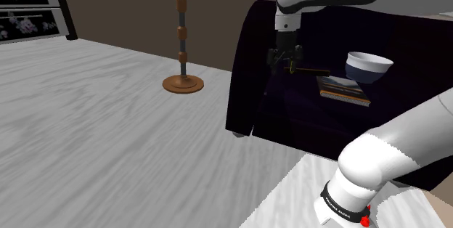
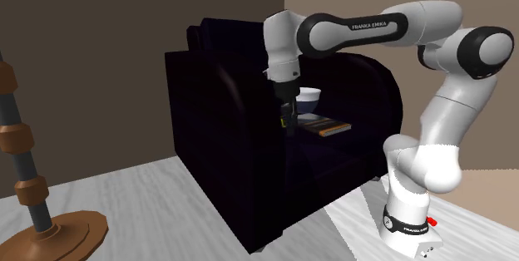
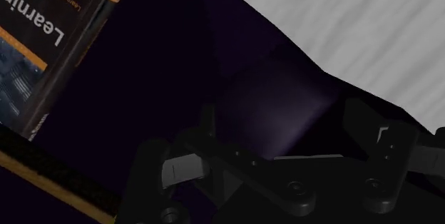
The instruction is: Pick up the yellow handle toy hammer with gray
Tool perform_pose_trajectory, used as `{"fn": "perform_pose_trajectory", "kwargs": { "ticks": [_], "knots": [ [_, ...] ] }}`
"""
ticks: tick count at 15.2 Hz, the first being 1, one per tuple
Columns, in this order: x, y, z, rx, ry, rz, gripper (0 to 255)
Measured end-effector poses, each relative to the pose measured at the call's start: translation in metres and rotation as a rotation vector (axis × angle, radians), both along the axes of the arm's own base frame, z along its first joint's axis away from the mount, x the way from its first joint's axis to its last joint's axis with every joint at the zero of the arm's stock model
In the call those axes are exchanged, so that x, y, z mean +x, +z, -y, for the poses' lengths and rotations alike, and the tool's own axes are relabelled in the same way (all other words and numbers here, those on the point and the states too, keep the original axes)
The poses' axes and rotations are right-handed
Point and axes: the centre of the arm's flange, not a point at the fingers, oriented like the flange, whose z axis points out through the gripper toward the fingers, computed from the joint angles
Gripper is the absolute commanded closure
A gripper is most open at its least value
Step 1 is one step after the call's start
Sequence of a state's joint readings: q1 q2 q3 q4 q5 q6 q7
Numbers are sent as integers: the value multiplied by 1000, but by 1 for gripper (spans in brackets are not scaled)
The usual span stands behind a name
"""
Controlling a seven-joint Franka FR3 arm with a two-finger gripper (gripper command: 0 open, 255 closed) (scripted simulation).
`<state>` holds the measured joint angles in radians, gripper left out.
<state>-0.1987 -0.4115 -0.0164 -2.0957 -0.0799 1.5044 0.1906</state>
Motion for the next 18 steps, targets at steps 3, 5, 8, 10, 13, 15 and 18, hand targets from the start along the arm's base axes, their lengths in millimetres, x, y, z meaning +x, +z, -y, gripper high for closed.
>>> {"fn": "perform_pose_trajectory", "kwargs": {
  "ticks": [3,5,8,10,13,15,18],
  "knots": [
    [10,8,40,-9,-152,-9,0],
    [20,14,73,-21,-259,11,0],
    [34,19,107,-41,-409,70,0],
    [37,24,140,-55,-511,107,0],
    [36,32,177,-66,-663,123,0],
    [33,26,189,-69,-703,126,0],
    [31,10,192,-70,-715,127,0]
  ]
}}
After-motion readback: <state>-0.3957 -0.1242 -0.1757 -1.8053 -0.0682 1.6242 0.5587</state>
